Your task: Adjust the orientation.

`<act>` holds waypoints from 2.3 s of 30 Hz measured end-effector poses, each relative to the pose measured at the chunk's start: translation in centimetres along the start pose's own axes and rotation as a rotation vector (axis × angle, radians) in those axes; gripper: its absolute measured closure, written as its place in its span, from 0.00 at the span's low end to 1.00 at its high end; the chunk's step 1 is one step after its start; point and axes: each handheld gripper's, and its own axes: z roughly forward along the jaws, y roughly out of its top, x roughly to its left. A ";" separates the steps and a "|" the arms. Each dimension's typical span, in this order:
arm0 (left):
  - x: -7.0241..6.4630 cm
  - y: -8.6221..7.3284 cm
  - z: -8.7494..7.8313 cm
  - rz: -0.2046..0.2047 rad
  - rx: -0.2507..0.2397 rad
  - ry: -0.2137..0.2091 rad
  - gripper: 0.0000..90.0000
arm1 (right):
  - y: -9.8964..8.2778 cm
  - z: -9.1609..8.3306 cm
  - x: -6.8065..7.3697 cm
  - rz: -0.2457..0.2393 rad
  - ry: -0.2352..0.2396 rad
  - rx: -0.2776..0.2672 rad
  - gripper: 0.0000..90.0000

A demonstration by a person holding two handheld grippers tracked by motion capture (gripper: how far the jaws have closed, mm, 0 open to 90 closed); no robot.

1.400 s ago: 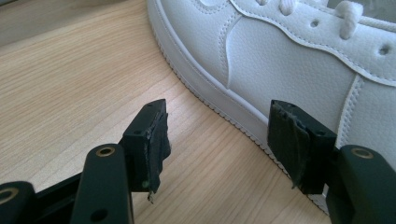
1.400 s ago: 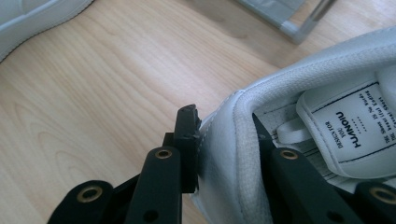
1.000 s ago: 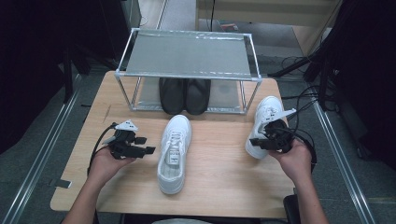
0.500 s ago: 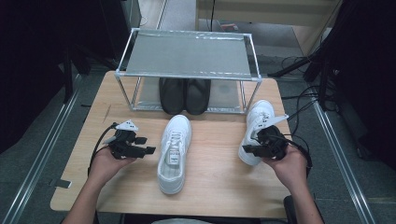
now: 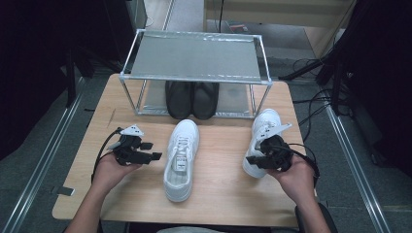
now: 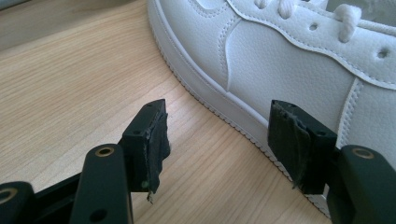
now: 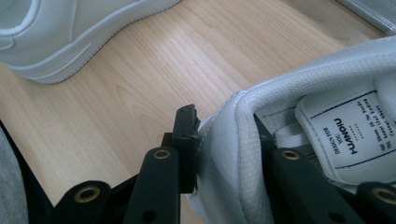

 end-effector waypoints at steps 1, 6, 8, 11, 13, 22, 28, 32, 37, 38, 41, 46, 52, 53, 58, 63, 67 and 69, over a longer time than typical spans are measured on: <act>0.0 0.0 0.0 0.001 -0.001 0.000 0.43 | 0.0 0.1 0.2 -0.005 0.002 0.000 0.81; -0.1 0.0 0.0 0.005 -0.002 0.000 0.43 | 0.2 0.2 1.5 -0.029 0.009 0.024 0.81; -0.1 0.0 0.1 0.005 -0.005 -0.001 0.43 | 0.4 0.4 2.0 -0.033 0.006 0.015 0.81; 0.0 0.0 0.1 0.003 -0.003 -0.001 0.43 | 0.7 0.6 2.4 -0.030 0.008 0.002 0.80; 0.0 0.0 0.0 0.003 -0.005 0.001 0.43 | 0.7 0.8 2.5 -0.037 -0.004 0.003 0.80; -0.1 0.0 0.0 0.016 -0.007 0.004 0.43 | 1.0 0.7 4.4 -0.086 0.044 -0.022 0.81; -0.2 0.1 0.0 0.018 -0.006 0.001 0.43 | 1.4 1.5 6.0 -0.132 0.067 -0.023 0.81; -0.2 0.1 0.1 0.020 -0.007 0.001 0.43 | 1.7 2.2 7.1 -0.172 0.083 -0.026 0.81; -0.2 0.2 0.2 0.024 -0.007 0.006 0.43 | 2.0 3.2 8.2 -0.196 0.111 -0.014 0.80; -0.2 0.2 0.2 0.025 -0.005 0.002 0.43 | 2.1 3.5 8.5 -0.197 0.118 -0.014 0.81; -0.2 0.2 0.2 0.026 -0.004 0.001 0.43 | 2.3 4.4 9.3 -0.220 0.148 -0.006 0.81; -0.2 0.2 0.4 0.022 -0.006 0.000 0.43 | 2.6 6.0 10.2 -0.268 0.190 0.024 0.81; -0.4 0.3 0.8 0.033 0.004 -0.005 0.43 | 2.2 7.1 10.2 -0.227 0.235 0.018 0.80; -0.5 0.4 0.9 0.033 0.009 -0.008 0.43 | 2.2 7.3 10.1 -0.230 0.240 0.019 0.80; -0.7 0.6 1.2 0.046 0.015 -0.018 0.44 | 1.8 8.0 9.8 -0.187 0.298 0.022 0.68; -0.7 0.8 1.4 0.053 0.017 -0.020 0.44 | 1.7 6.9 8.8 -0.145 0.338 -0.056 0.62; -0.7 0.9 1.5 0.060 0.020 -0.022 0.44 | 1.6 5.2 7.5 -0.105 0.372 -0.132 0.63; -0.7 0.9 1.5 0.058 0.016 -0.025 0.45 | 1.5 4.7 7.0 -0.108 0.367 -0.151 0.63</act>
